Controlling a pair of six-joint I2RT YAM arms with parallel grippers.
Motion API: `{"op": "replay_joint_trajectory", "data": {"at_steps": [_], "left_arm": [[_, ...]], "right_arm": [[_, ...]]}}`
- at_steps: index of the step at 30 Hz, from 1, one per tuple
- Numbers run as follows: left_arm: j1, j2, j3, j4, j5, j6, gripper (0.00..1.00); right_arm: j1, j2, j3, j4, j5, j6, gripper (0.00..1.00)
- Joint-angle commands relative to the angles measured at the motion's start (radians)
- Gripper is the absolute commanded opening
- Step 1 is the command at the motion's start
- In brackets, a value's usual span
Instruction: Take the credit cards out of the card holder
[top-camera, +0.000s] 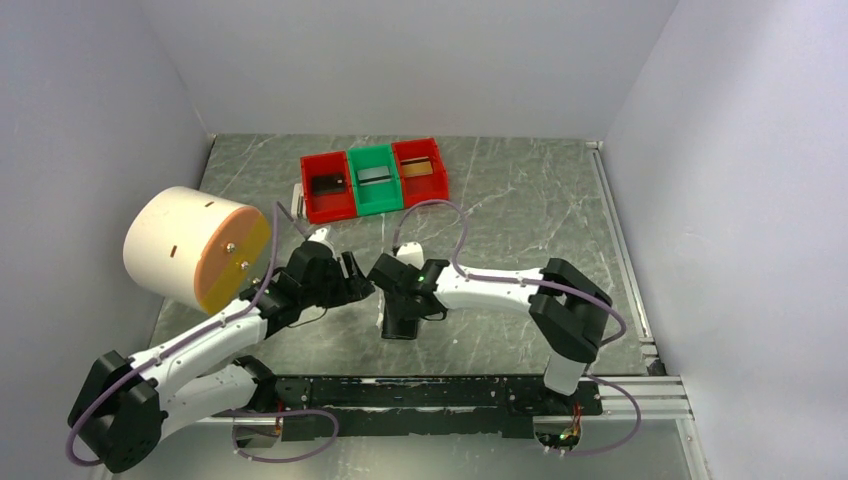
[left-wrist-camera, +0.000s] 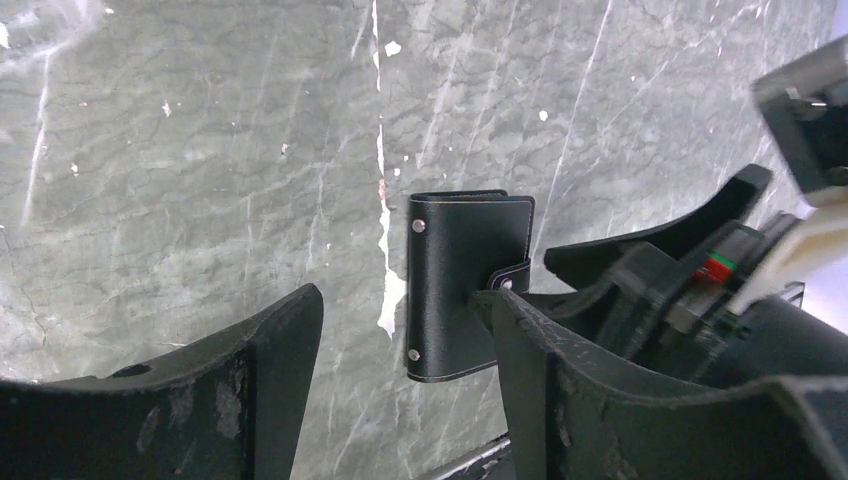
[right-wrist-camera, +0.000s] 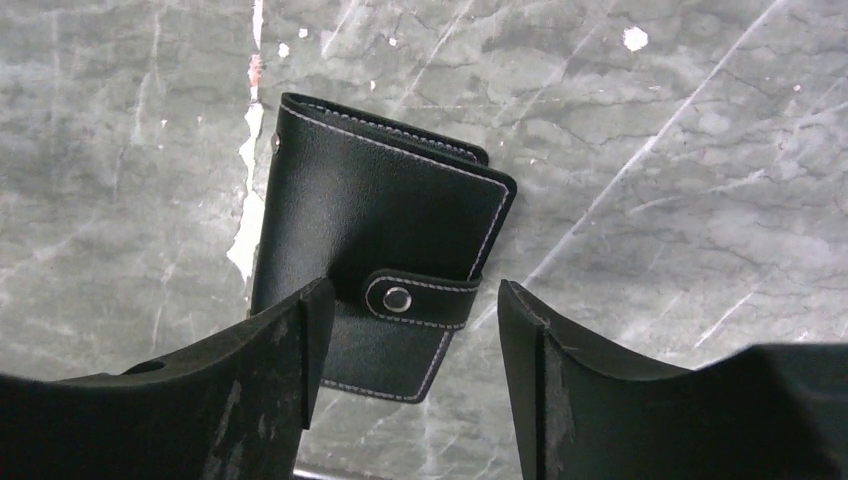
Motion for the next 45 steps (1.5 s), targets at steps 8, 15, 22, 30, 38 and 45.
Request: {"op": "replay_joint_trajectory", "data": {"at_steps": [8, 15, 22, 30, 38, 45], "left_arm": [[0.001, -0.029, -0.023, 0.026, 0.03, 0.02, 0.68], [-0.003, 0.088, -0.009, 0.131, 0.211, 0.099, 0.71], [-0.049, 0.204, 0.019, 0.139, 0.215, 0.105, 0.69], [-0.093, 0.297, 0.029, 0.193, 0.265, 0.11, 0.68], [-0.129, 0.39, 0.064, 0.211, 0.256, 0.085, 0.55], [-0.131, 0.397, 0.086, 0.114, 0.14, 0.065, 0.38]], "right_arm": [[0.01, 0.033, -0.023, -0.036, 0.055, 0.071, 0.48], [0.005, -0.009, -0.06, 0.039, 0.006, 0.06, 0.34], [-0.055, -0.081, -0.165, 0.169, -0.089, 0.069, 0.32], [-0.128, -0.142, -0.295, 0.304, -0.212, 0.098, 0.22], [-0.187, -0.195, -0.39, 0.396, -0.281, 0.127, 0.15], [-0.208, -0.244, -0.4, 0.362, -0.243, 0.128, 0.12]]}}
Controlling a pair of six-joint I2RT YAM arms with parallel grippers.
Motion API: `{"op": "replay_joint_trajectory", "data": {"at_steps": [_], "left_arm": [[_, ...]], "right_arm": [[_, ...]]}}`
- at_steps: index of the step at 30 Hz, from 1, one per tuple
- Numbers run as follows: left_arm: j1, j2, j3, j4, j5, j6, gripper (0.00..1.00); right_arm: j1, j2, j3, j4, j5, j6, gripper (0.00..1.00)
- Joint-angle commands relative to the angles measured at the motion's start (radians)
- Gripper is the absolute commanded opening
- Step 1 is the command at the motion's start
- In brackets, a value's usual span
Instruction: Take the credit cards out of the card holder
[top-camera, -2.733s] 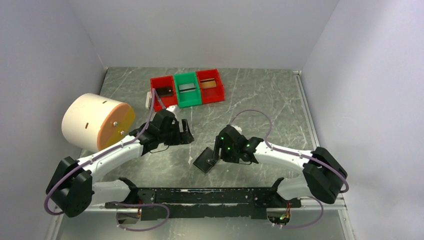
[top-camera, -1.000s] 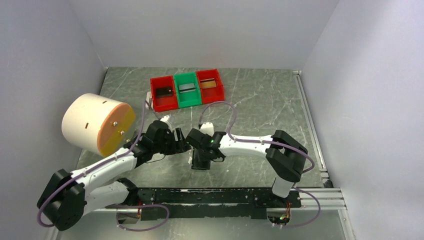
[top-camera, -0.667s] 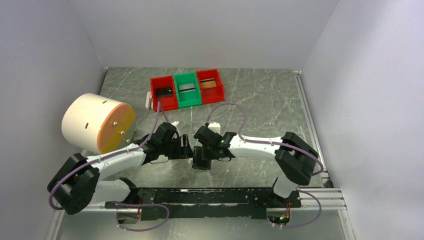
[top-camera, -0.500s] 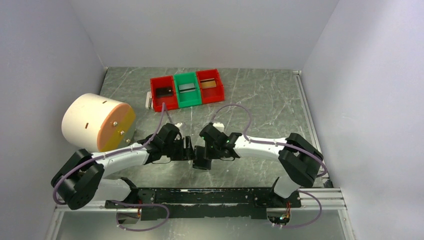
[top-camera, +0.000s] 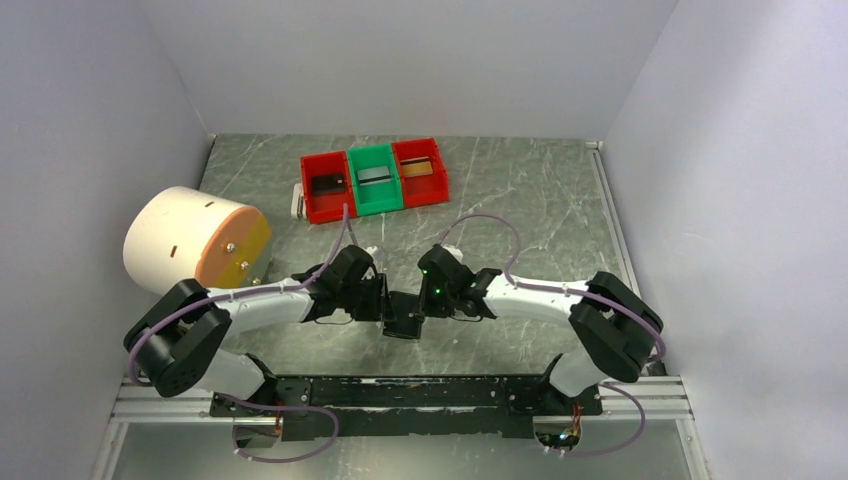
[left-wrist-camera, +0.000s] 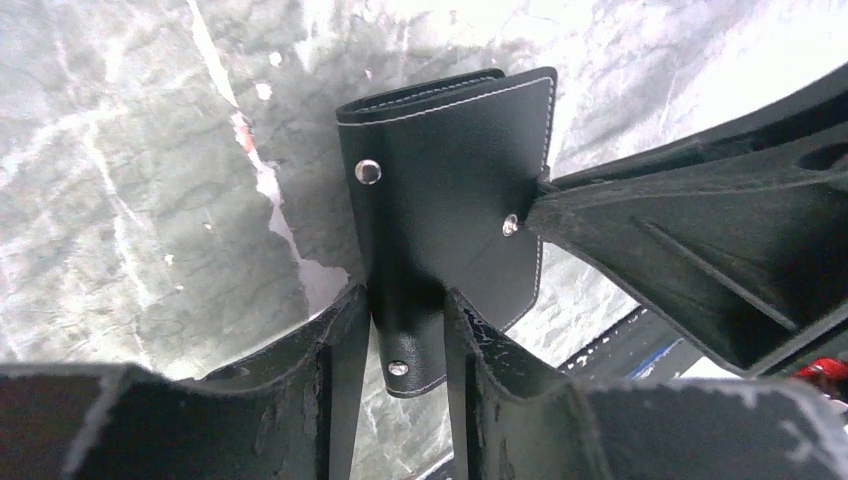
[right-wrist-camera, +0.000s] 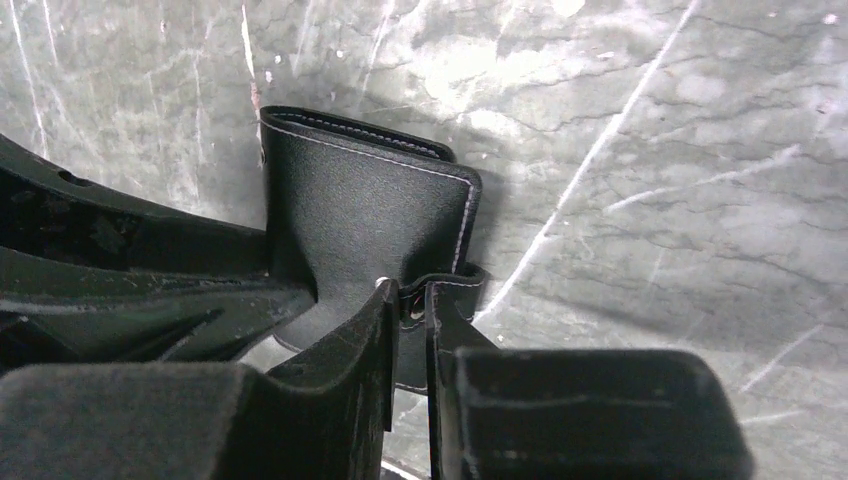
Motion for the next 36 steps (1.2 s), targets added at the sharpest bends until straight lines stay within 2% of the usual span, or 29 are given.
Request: {"op": "replay_joint_trajectory", "data": {"at_steps": [1, 10, 14, 27, 30, 34, 36], "left_arm": [[-0.008, -0.006, 0.034, -0.059, -0.094, -0.011, 0.38], [-0.011, -0.025, 0.036, -0.057, -0.077, 0.023, 0.43], [-0.01, -0.037, 0.044, -0.067, -0.082, 0.027, 0.44], [-0.01, -0.066, 0.058, -0.077, -0.089, 0.026, 0.48], [-0.011, -0.096, 0.054, -0.082, -0.117, 0.019, 0.51], [-0.01, -0.154, 0.051, -0.106, -0.19, -0.005, 0.56], [-0.011, -0.207, 0.043, -0.121, -0.242, -0.024, 0.57]], "right_arm": [[-0.022, -0.035, -0.027, -0.06, 0.048, 0.009, 0.13], [-0.045, -0.051, -0.022, -0.137, 0.1, -0.01, 0.31], [-0.043, -0.052, -0.023, -0.143, 0.095, -0.018, 0.33], [-0.045, -0.023, -0.034, -0.069, 0.005, -0.032, 0.25], [-0.045, -0.022, -0.044, -0.041, -0.013, -0.033, 0.19], [-0.044, -0.041, -0.019, -0.047, -0.016, -0.054, 0.02], [-0.046, -0.067, -0.017, -0.037, -0.027, -0.072, 0.0]]}}
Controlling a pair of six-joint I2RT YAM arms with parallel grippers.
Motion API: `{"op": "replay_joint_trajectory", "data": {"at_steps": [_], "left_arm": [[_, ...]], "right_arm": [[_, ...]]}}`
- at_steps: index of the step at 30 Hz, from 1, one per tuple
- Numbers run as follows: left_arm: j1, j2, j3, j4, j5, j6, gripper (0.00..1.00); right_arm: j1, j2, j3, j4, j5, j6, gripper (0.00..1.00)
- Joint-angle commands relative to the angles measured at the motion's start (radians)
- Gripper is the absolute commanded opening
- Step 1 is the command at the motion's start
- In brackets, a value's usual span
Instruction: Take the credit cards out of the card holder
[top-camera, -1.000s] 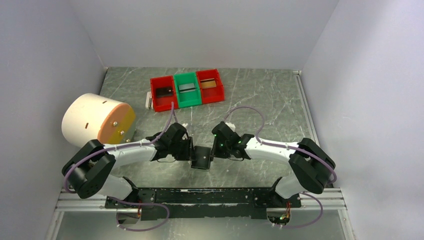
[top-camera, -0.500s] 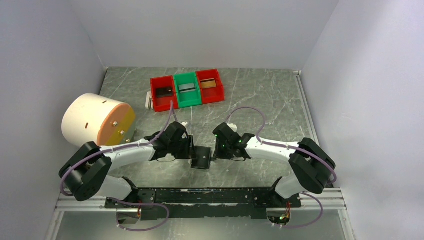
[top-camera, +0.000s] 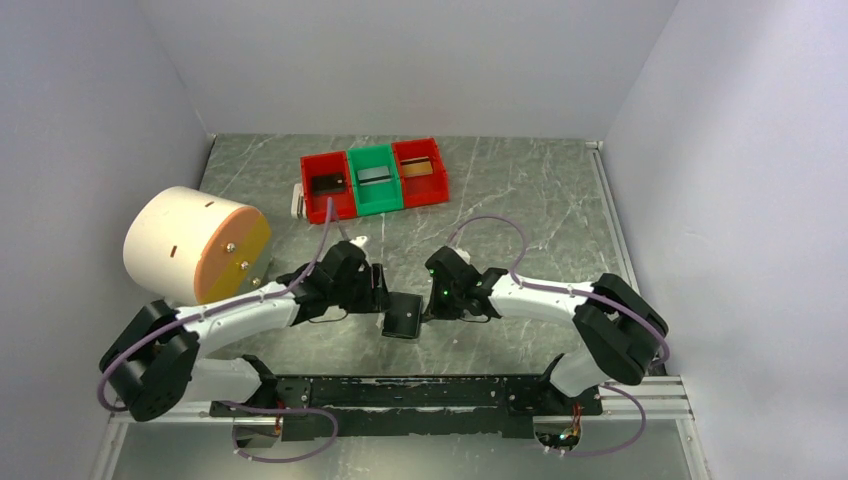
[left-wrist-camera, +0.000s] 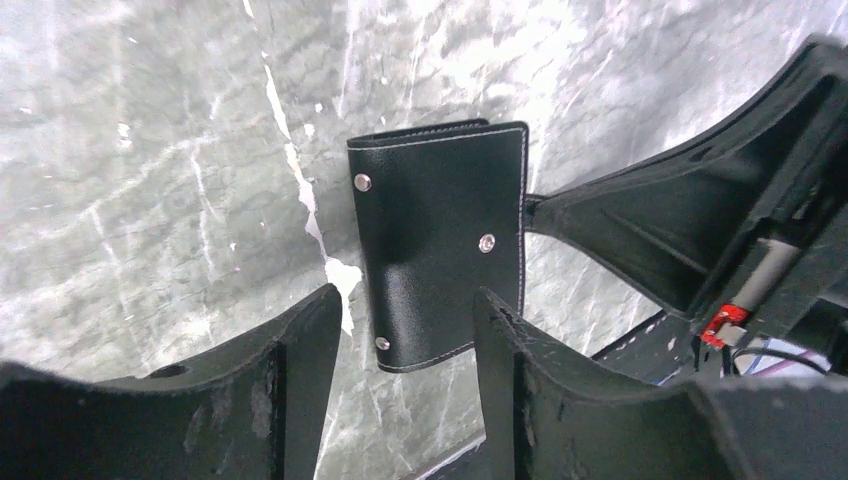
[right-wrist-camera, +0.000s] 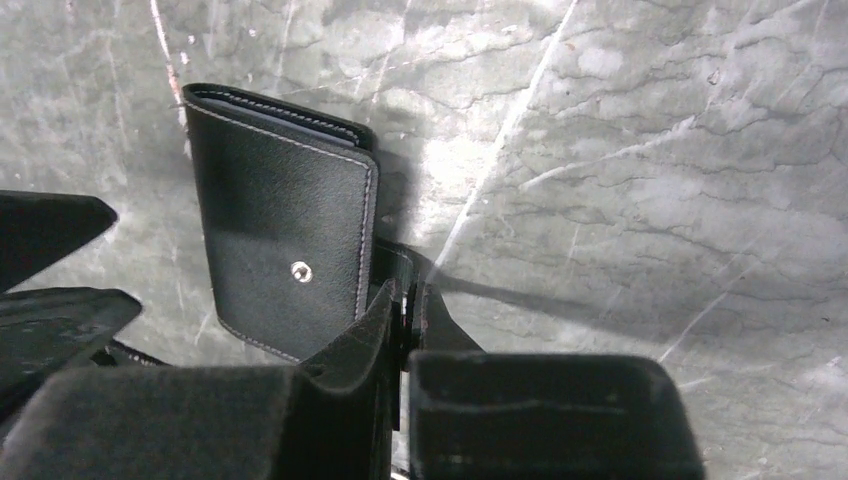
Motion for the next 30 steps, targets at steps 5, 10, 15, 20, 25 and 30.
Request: {"op": "replay_joint_trajectory", "data": {"at_steps": [5, 10, 15, 20, 25, 30], "left_arm": [[-0.007, -0.213, 0.007, -0.122, -0.254, -0.087, 0.64], [-0.007, -0.331, 0.017, -0.23, -0.387, -0.131, 0.7], [-0.007, -0.423, 0.032, -0.304, -0.457, -0.153, 0.77], [-0.008, -0.475, 0.04, -0.347, -0.491, -0.167, 0.86], [-0.007, -0.509, 0.036, -0.358, -0.505, -0.173, 0.87], [-0.007, -0.496, 0.033, -0.362, -0.478, -0.167, 0.87]], "right_arm": [[-0.006, -0.109, 0.02, 0.09, -0.103, -0.094, 0.0], [0.002, -0.14, 0.033, 0.157, -0.201, -0.129, 0.0], [0.02, -0.106, 0.083, 0.198, -0.281, -0.176, 0.0], [0.044, -0.062, 0.152, 0.192, -0.306, -0.209, 0.0], [0.045, 0.031, 0.219, 0.085, -0.245, -0.207, 0.0], [0.033, 0.01, 0.142, 0.05, -0.108, -0.128, 0.0]]}}
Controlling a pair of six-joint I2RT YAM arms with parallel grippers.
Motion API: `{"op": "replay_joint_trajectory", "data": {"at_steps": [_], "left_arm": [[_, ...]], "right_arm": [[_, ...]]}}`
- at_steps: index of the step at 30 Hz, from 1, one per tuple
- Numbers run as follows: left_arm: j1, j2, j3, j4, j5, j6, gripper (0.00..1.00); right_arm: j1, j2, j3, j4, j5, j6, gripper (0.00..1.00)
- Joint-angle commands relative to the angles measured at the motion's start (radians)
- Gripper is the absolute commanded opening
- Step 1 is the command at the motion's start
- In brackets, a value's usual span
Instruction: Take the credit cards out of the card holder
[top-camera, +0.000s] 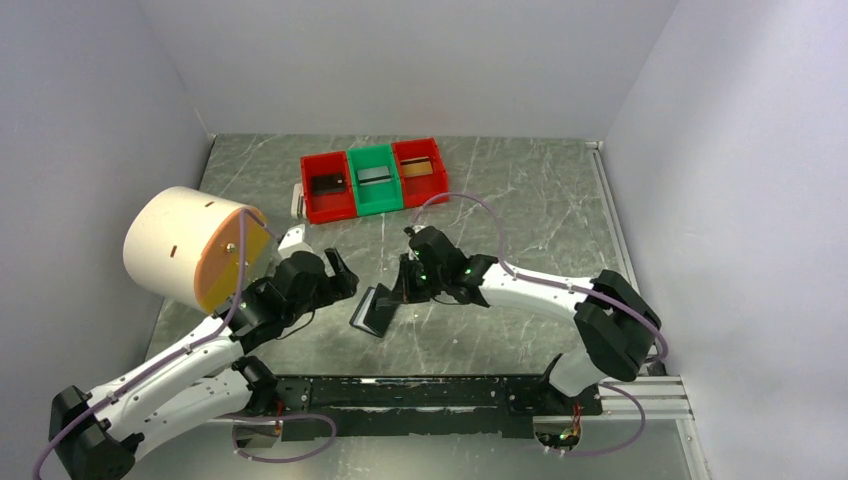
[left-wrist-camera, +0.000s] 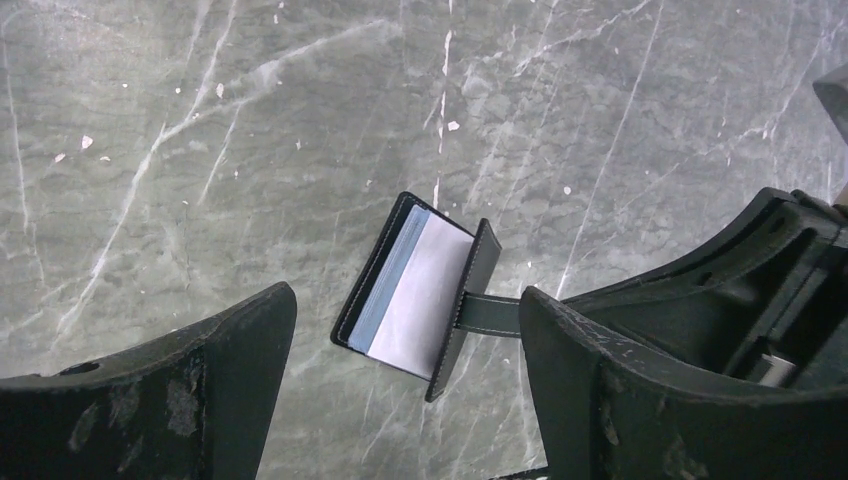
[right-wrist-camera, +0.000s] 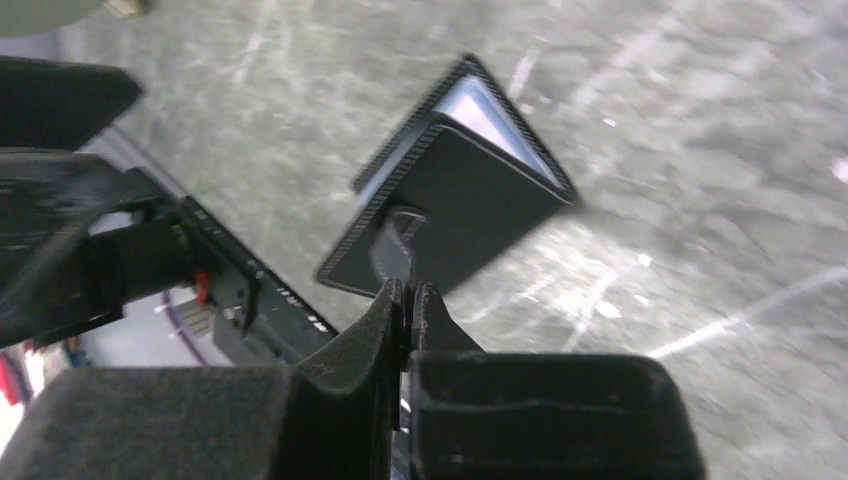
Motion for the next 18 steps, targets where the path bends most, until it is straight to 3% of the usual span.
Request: {"op": "replay_joint_trajectory", "data": {"at_steps": [1, 11, 18], "left_arm": [[-0.006, 0.009, 0.027, -0.016, 0.002, 0.004, 0.87], [-0.005, 0.123, 0.013, 0.212, 0.222, 0.141, 0.86], [-0.006, 0.282, 0.056, 0.296, 0.404, 0.194, 0.77]], "right_arm": [[-0.017, -0.042, -0.074, -0.076, 0.134, 0.065, 0.0], [-0.123, -0.164, -0.307, -0.065, 0.166, 0.144, 0.0], [-0.153, -0.121, -0.31, -0.061, 0.158, 0.132, 0.0]]}}
